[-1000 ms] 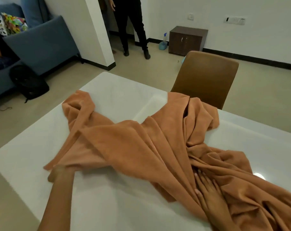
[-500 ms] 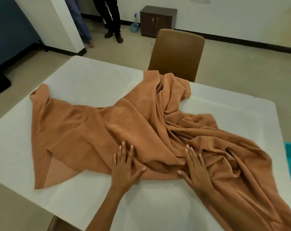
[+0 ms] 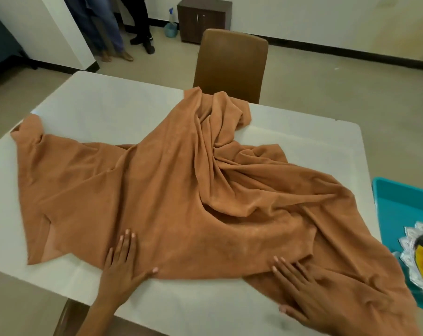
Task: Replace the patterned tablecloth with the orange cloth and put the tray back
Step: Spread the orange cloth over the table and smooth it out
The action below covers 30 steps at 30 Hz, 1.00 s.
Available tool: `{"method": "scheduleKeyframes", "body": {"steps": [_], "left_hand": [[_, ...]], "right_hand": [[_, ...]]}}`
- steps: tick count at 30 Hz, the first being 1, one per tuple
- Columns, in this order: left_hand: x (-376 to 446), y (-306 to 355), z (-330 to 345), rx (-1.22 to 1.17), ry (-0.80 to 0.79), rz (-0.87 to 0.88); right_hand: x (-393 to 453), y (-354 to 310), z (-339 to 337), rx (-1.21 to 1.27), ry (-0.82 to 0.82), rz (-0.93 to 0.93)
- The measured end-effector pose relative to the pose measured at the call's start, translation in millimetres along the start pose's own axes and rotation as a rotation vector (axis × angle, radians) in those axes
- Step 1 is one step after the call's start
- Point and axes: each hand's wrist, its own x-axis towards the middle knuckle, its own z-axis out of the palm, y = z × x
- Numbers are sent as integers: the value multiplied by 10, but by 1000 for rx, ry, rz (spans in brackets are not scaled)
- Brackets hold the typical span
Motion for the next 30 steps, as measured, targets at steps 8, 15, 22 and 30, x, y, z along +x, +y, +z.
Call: {"method": "scheduleKeyframes", "body": {"steps": [8, 15, 22, 30], "left_hand": [[417, 1456, -22, -164, 89, 42], [657, 1451, 214, -84, 18, 70], [319, 1298, 298, -111, 86, 72], [120, 1163, 285, -92, -18, 56]], "right_hand": [[640, 178, 112, 191, 2, 520], [-150, -189, 240, 91, -78, 164], [432, 73, -23, 171, 139, 285], [1898, 659, -134, 140, 47, 599]]}}
